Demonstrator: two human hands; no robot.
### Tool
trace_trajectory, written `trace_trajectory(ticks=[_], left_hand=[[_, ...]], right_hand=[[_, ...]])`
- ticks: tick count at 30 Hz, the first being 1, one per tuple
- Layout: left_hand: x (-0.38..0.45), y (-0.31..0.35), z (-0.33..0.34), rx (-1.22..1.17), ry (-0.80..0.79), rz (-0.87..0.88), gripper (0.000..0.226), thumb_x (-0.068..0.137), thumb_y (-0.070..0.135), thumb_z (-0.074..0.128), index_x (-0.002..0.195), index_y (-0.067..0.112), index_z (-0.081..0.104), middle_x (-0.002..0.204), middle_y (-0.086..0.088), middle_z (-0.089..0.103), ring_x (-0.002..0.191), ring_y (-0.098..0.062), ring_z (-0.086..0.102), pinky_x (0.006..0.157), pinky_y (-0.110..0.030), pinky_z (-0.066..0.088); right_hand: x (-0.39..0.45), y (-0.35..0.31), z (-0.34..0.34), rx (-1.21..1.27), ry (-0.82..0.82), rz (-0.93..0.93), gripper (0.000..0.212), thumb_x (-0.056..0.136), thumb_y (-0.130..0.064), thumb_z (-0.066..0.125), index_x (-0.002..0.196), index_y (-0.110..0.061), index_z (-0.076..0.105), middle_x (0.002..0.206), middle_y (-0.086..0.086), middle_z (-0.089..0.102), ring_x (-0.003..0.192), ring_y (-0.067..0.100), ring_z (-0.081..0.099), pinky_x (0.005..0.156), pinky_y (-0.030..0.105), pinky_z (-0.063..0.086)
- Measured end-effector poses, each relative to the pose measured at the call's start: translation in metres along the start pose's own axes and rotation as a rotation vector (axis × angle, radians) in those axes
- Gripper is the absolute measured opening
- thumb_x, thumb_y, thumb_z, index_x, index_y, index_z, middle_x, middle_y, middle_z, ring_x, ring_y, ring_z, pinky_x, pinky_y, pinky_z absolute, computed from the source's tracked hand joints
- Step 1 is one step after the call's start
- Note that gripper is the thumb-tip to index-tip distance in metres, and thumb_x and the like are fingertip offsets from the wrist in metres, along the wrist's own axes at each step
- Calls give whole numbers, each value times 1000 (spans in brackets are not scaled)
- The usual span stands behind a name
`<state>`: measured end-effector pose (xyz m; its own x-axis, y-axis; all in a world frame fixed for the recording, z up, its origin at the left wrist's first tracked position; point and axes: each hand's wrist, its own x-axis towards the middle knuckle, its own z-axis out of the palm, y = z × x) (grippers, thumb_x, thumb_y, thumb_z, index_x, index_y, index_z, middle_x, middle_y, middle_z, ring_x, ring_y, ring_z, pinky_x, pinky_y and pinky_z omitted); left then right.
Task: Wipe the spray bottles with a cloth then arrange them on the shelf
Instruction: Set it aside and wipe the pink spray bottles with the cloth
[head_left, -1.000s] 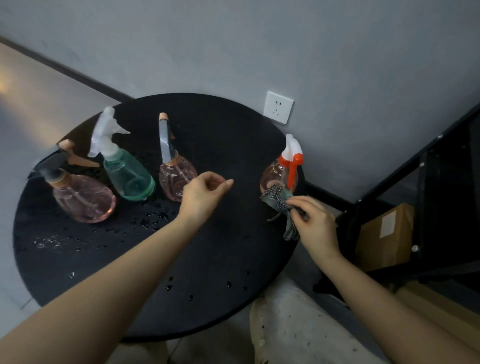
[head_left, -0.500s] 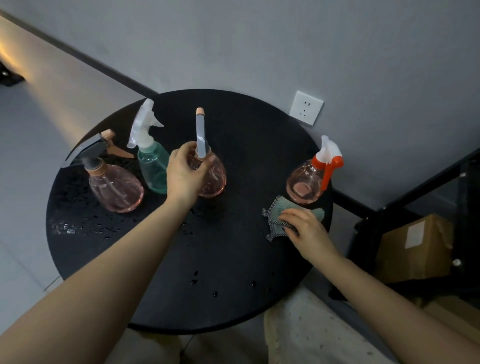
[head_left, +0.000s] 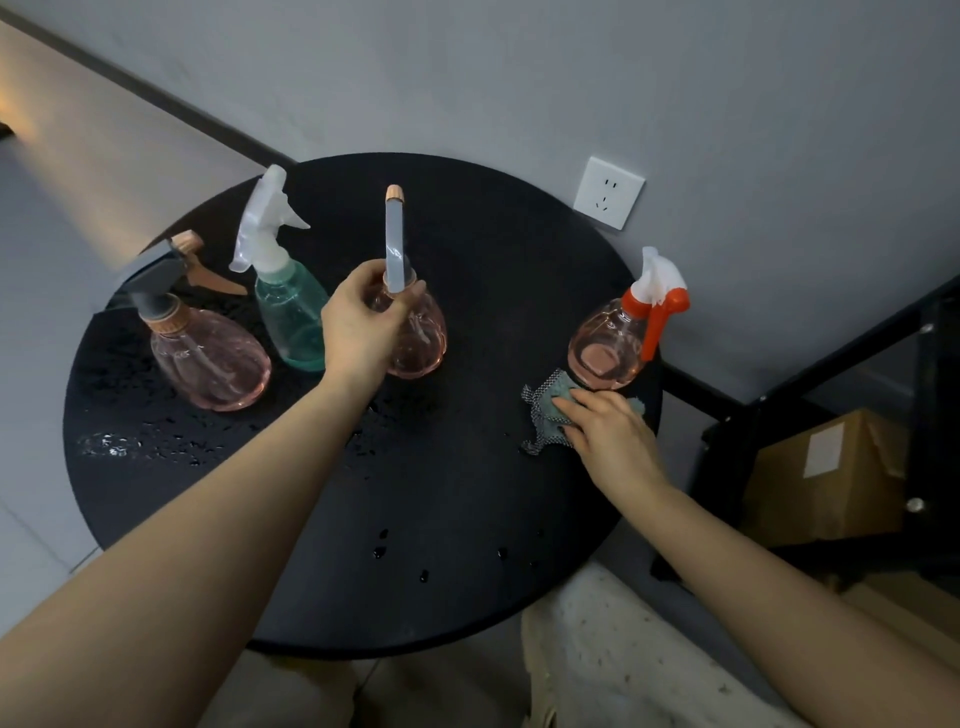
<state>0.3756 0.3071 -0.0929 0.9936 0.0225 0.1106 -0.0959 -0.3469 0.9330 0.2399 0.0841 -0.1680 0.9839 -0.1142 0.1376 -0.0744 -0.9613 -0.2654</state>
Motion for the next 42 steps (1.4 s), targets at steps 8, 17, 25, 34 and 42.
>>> trace_trajectory(ticks=[8,17,25,34,42], left_hand=[[-9,18,-15,-141,-88,-60,10,86,29,67,92,33,62,90,10,67,92,-8,64,79,-20,51],[-22,44,-52,-266,-179,-172,3,89,23,62,90,25,62,86,4,65,74,-7,65,70,-25,53],[-49,62,-96,-327,-209,-362,22,87,29,63,105,18,62,92,0,67,76,-14,68,66,-32,53],[-68,71,-128,-447,-238,-474,19,87,34,62,97,18,62,71,8,67,55,-6,64,64,-32,53],[-70,74,-147,-319,-345,-378,13,93,26,55,91,17,64,68,9,71,56,-2,65,53,-17,50]], right_hand=[[5,3,-14,-196,-34,-207,52,34,6,91,83,-7,76,79,9,74,67,26,70,43,30,53],[6,-26,-58,327,53,247,28,88,-9,65,115,-14,68,113,12,68,105,30,62,93,35,49],[15,-91,-124,649,15,222,26,89,-10,63,114,-14,68,106,-2,69,95,4,61,79,10,43],[11,-139,-142,872,30,108,26,87,-6,65,109,-17,70,103,-7,71,99,4,66,91,31,53],[3,-147,-163,988,44,1,38,88,-1,62,89,-38,71,85,-19,72,84,0,68,68,15,52]])
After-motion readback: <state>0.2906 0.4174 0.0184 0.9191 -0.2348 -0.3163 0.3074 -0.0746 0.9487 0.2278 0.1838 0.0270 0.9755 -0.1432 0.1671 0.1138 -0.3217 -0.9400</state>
